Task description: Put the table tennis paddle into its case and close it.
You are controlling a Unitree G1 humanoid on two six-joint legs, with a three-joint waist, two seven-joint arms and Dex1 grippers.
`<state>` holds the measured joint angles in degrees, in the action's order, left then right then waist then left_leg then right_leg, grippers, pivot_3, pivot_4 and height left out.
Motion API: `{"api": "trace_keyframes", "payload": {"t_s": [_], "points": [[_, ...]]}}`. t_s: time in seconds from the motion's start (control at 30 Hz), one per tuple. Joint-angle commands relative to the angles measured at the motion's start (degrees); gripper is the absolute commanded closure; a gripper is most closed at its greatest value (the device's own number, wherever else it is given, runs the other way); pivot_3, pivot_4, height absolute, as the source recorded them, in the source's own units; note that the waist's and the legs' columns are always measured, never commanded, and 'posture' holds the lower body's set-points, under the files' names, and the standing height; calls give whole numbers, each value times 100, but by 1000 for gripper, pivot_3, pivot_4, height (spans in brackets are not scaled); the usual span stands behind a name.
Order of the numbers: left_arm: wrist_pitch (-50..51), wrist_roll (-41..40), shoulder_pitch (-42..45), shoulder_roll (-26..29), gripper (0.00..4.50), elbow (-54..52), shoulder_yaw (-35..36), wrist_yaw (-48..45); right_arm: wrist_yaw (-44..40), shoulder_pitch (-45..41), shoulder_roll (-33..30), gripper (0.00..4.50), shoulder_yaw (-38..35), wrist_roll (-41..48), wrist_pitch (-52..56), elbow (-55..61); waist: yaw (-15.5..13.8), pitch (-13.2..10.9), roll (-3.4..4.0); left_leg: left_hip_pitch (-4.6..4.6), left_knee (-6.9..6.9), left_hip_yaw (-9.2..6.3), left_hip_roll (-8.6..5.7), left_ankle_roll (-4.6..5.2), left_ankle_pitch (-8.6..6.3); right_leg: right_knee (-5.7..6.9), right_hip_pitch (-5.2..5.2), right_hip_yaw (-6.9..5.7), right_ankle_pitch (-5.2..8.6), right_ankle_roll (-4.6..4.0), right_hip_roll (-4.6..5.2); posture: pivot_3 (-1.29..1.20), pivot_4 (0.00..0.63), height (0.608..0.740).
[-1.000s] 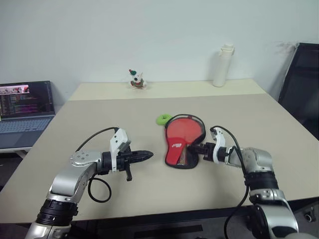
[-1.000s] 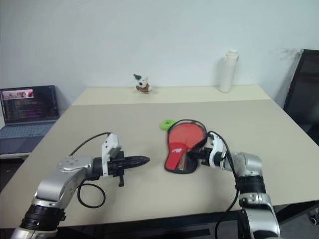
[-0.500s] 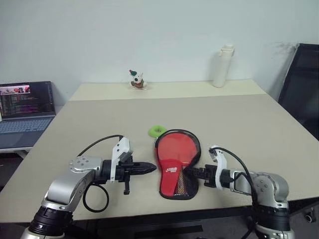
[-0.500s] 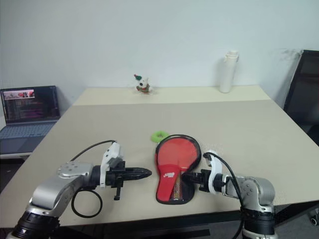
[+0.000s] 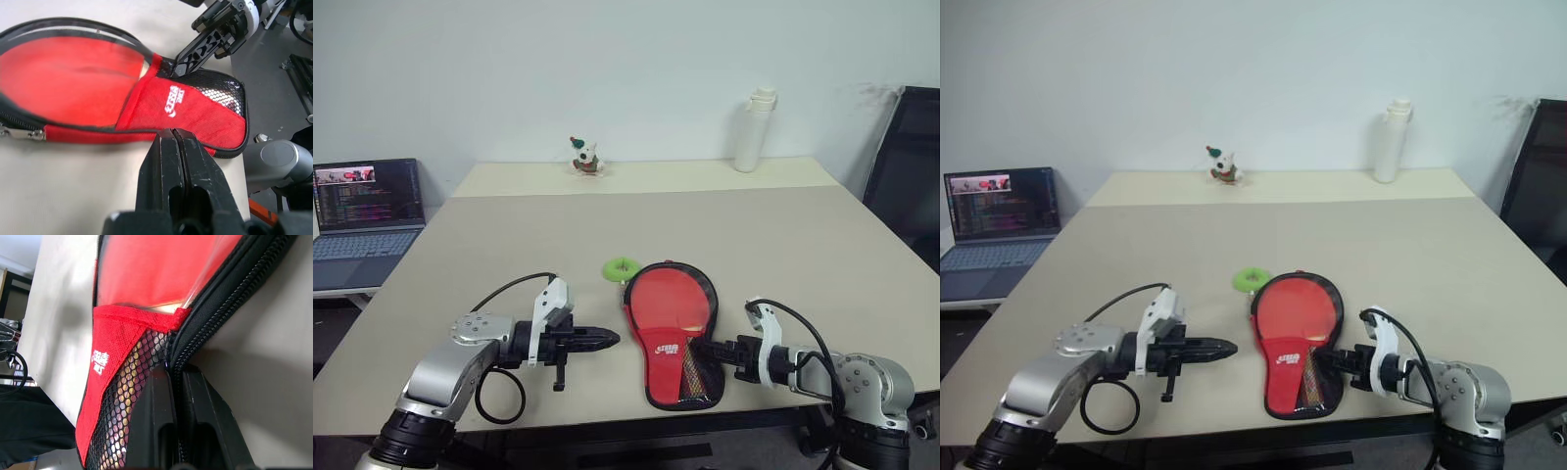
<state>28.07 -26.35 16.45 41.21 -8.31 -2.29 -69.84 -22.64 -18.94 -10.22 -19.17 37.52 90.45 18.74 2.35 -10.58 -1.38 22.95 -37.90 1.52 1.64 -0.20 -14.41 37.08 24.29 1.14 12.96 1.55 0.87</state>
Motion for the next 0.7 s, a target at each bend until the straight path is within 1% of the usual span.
{"api": "trace_keyframes", "payload": {"t_s": [0.03, 0.3, 0.5, 0.63, 0.7], "points": [[-148, -10, -12, 60, 4500, -34, 12, -73, 9, 153, -29, 4482, -39, 89, 84, 111, -21, 0, -1, 0, 0, -1, 0, 0, 0, 0, -1, -1, 0, 0, 0, 0, 150, 740], [-171, 10, 24, 39, 4500, -39, 1, -55, 88, 165, -64, 4482, -72, 28, -2, 13, -50, 2, -2, -2, -1, -3, 0, 0, 0, 0, -4, -4, 1, -1, 0, 0, 150, 740], [7, -46, 147, 15, 4500, -185, -21, 45, 104, 211, -100, 4482, -127, 55, 48, 75, -53, 4, -6, -2, -1, -5, 1, 0, 0, -2, -7, -5, 1, -1, 0, 0, 150, 740], [73, -90, 252, -85, 4500, -256, 22, 240, 93, 182, -78, 4482, -317, 154, 84, 256, -68, 4, -7, -2, -2, -6, 0, 0, 0, -2, -8, -6, 1, -1, 0, 0, 150, 740], [189, -134, 326, -166, 4500, -263, 60, 423, 79, 154, -120, 3915, -393, 204, 74, 355, -76, 4, -7, -1, -2, -7, -2, 0, 0, -3, -8, -7, 1, 0, 2, 0, 150, 740]]}}
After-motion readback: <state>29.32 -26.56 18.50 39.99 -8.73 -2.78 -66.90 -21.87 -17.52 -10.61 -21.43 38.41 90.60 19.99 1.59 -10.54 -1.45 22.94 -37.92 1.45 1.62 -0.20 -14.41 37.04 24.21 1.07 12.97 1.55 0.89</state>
